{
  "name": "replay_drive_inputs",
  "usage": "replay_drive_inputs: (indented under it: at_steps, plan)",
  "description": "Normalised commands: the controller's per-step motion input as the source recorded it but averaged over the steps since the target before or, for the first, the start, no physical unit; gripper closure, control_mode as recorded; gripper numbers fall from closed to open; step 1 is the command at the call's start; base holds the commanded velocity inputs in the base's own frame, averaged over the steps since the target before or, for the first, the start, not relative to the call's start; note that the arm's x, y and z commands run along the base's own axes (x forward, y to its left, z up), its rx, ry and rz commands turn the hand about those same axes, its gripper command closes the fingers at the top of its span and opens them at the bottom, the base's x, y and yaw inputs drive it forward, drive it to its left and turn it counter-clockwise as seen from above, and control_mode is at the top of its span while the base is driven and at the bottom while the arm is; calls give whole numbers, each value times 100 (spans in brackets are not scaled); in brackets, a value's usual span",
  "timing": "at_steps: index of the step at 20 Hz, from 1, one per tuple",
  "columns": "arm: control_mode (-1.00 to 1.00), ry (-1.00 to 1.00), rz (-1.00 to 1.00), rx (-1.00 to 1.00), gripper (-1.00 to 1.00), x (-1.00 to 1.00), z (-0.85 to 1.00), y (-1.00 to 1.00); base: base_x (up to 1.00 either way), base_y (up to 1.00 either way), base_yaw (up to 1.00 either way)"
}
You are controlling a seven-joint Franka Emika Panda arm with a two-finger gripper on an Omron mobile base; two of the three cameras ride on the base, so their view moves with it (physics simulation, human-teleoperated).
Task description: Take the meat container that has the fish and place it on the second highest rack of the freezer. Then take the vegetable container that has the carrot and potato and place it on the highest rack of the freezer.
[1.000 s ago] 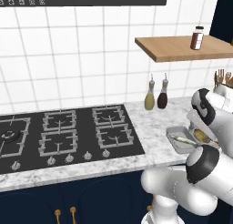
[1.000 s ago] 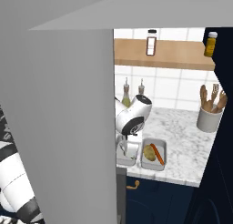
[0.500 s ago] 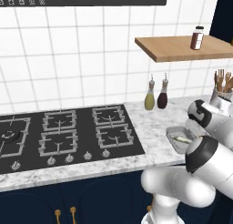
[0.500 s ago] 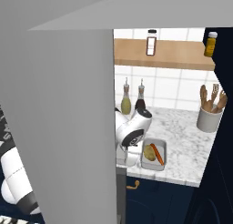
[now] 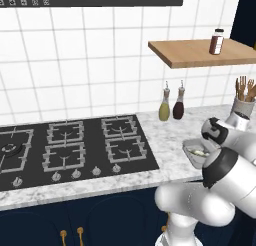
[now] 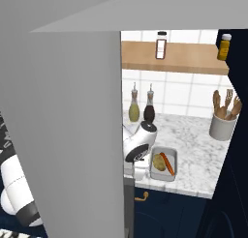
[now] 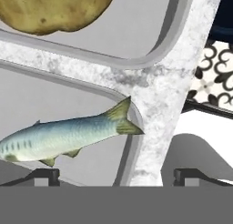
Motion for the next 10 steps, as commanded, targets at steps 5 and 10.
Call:
replay_drive_inputs:
  at_steps: [5,10]
  plan:
    - [-100,-5,5,-4,-100,15,-29,0,0,0,0]
    - [-100,-1,0,0,-100,20,-21,0,0,0,0]
